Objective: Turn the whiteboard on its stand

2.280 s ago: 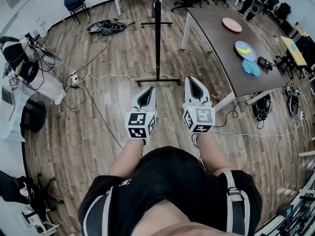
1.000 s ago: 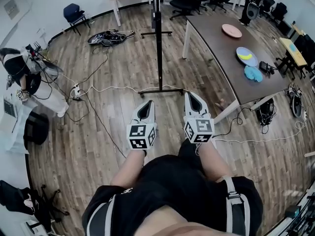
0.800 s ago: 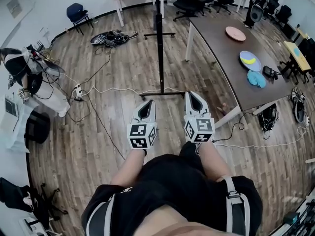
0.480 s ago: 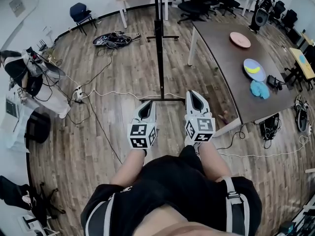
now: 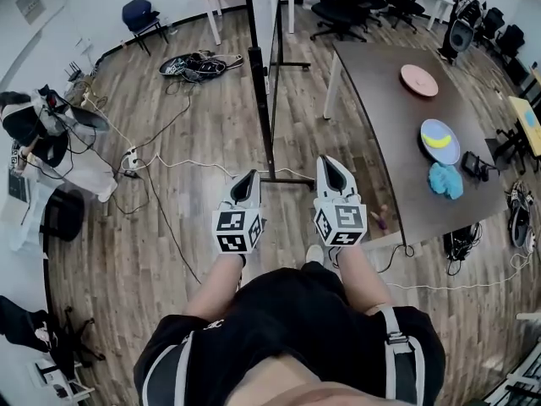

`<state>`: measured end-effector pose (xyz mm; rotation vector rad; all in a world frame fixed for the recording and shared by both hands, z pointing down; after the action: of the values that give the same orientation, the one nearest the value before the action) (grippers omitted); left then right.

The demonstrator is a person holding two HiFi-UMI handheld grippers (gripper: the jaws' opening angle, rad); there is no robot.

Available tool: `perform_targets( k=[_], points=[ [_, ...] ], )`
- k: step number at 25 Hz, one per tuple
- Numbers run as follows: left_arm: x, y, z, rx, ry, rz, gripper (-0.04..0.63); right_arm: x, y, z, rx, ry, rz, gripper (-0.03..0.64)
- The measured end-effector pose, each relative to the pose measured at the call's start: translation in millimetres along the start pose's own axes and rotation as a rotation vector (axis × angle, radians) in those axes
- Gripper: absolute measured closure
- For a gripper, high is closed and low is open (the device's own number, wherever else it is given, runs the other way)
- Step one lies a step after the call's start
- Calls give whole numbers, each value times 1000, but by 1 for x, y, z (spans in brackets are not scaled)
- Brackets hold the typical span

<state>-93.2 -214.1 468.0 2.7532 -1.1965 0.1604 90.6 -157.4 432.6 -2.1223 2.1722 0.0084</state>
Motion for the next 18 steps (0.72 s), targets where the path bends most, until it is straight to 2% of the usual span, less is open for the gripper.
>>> perform_targets(
  k=[10,13,16,18],
  points=[
    [107,-30,20,-12,20,93,588,59,-99,-3,13,63,99,610],
    [126,-38,23,-25,27,122,588,70,-118,-6,9,91,132,610],
    [143,-35,22,-50,46,134,588,85,-132,-7,33,86,130,611],
    [152,-26,23,-40,54,132,588,96,-134,-8,49,78,128,610]
  ],
)
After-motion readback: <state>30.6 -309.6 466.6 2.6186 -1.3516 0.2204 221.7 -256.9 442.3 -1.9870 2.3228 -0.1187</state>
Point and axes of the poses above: the fingertips, and each gripper's own axes: x forward along the fingers, y to its left, z out of its top, the point moved 5 cm from there along -x, backward along the fingers, and after that the axes turned 3 degrees about -y, right-handed, at the moved point
